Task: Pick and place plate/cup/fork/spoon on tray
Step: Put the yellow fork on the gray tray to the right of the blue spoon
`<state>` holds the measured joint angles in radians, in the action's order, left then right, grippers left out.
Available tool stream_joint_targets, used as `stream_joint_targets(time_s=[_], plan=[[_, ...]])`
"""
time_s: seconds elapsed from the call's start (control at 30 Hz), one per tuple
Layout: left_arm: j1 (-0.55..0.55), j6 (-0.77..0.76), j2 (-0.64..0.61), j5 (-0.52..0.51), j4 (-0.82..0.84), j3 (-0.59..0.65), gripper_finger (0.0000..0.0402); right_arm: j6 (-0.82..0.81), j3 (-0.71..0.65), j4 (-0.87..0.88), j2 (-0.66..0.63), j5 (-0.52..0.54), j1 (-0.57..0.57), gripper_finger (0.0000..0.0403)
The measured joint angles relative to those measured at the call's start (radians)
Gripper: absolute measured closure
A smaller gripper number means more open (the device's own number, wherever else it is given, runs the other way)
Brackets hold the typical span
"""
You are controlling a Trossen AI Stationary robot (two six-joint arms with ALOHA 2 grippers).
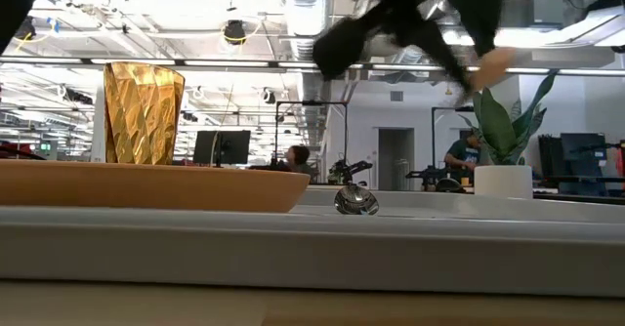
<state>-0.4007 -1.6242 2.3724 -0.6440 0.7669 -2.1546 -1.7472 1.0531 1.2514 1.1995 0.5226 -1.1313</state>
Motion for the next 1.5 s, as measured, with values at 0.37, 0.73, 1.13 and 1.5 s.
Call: stream_joint_targets(time_s=[0.37, 0.73, 1.13, 1.5], plan=[[-0.013, -0.141, 0.054, -0.019, 0.115, -0.049, 0.0358, -0.006, 0.000, 0.000, 0.000, 0.008, -0.021, 0.0188], [-0.012, -0.208, 0.128, 0.055, 0.046, -0.043, 0.0358, 0.000, 0.000, -0.006, -0.001, 0.005, -0.023, 0.0188], [-0.010, -0.135, 0.133, 0.099, 0.129, -0.099, 0.0358, 0.002, 0.000, -0.006, -0.001, 0.002, -0.028, 0.0188], [-0.005, -0.187, 0.143, 0.140, 0.301, -0.163, 0.0358, 0.003, 0.000, -0.004, -0.001, 0.006, -0.028, 0.0188]])
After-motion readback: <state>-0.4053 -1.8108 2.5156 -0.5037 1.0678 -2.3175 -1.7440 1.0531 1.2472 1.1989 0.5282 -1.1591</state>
